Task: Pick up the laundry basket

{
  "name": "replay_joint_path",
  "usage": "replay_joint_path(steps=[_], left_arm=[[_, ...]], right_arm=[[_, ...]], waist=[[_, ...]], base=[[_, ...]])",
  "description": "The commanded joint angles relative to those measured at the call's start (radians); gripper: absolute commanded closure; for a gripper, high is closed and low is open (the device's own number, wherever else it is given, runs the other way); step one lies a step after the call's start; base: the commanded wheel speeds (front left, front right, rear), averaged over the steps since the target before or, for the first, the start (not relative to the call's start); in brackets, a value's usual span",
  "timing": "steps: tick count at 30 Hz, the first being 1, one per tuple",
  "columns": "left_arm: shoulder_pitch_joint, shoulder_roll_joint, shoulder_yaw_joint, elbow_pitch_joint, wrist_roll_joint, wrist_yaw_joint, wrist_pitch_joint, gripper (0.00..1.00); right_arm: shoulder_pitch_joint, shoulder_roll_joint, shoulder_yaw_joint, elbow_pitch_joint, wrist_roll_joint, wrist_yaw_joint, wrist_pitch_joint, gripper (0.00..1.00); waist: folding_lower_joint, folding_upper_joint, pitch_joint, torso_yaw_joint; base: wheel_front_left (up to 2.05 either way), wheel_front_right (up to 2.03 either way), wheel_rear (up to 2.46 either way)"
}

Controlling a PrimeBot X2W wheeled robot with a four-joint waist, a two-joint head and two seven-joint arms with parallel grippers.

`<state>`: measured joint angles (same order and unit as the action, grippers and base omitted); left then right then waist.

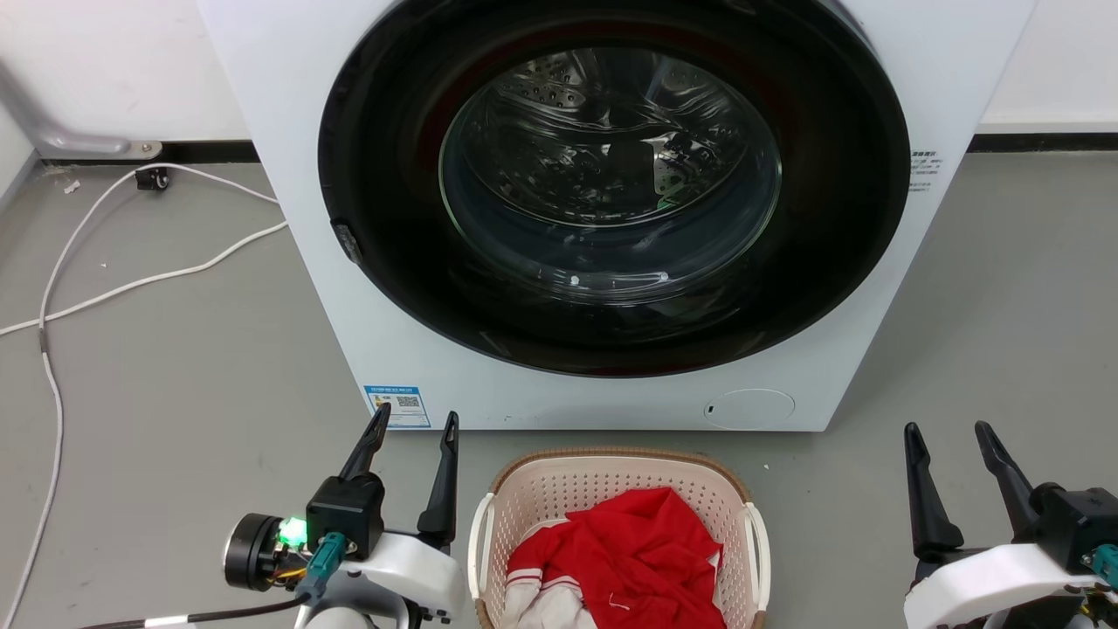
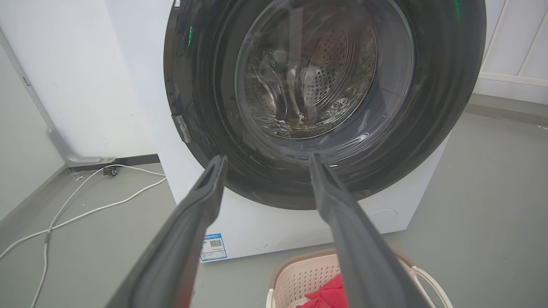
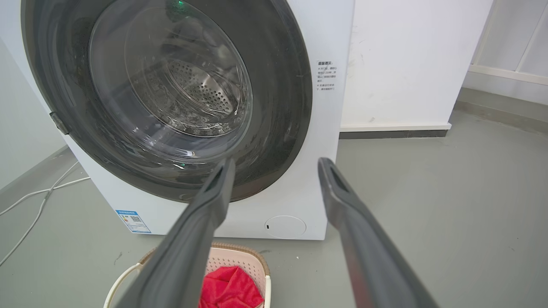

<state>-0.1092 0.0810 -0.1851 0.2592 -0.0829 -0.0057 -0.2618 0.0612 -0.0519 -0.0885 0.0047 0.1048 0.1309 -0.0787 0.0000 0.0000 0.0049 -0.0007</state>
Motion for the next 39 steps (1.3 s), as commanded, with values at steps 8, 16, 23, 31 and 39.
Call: replay_joint_path(steps=[8,16,23,31,39], left_arm=[[-0.001,-0.009,0.009,0.006,0.002,-0.006,-0.005,0.00],[-0.018,-0.012,0.018,0.010,0.005,-0.005,-0.005,0.00],[-0.083,-0.017,0.012,0.046,-0.006,-0.014,-0.004,0.00],[-0.208,-0.023,0.000,0.224,-0.047,-0.041,-0.003,0.00],[-0.322,-0.023,-0.006,0.440,-0.088,-0.071,0.033,0.00]], right_arm=[[-0.019,0.003,-0.001,0.017,-0.001,0.000,-0.011,0.00],[-0.029,0.003,-0.006,0.034,-0.005,0.000,-0.004,0.00],[-0.085,0.003,-0.022,0.083,-0.011,0.000,0.028,0.00],[-0.176,0.003,0.004,0.206,-0.010,0.000,0.095,0.00],[-0.271,0.002,0.044,0.371,0.005,0.000,0.134,0.00]], waist=[[0.0000,0.0000,0.001,0.000],[0.0000,0.0000,0.019,-0.001],[0.0000,0.0000,0.106,-0.005],[0.0000,0.0000,0.239,-0.015],[0.0000,0.0000,0.347,-0.036]], base=[[0.00,0.00,0.00],[0.00,0.00,0.00],[0.00,0.00,0.00],[0.00,0.00,0.00],[0.00,0.00,0.00]])
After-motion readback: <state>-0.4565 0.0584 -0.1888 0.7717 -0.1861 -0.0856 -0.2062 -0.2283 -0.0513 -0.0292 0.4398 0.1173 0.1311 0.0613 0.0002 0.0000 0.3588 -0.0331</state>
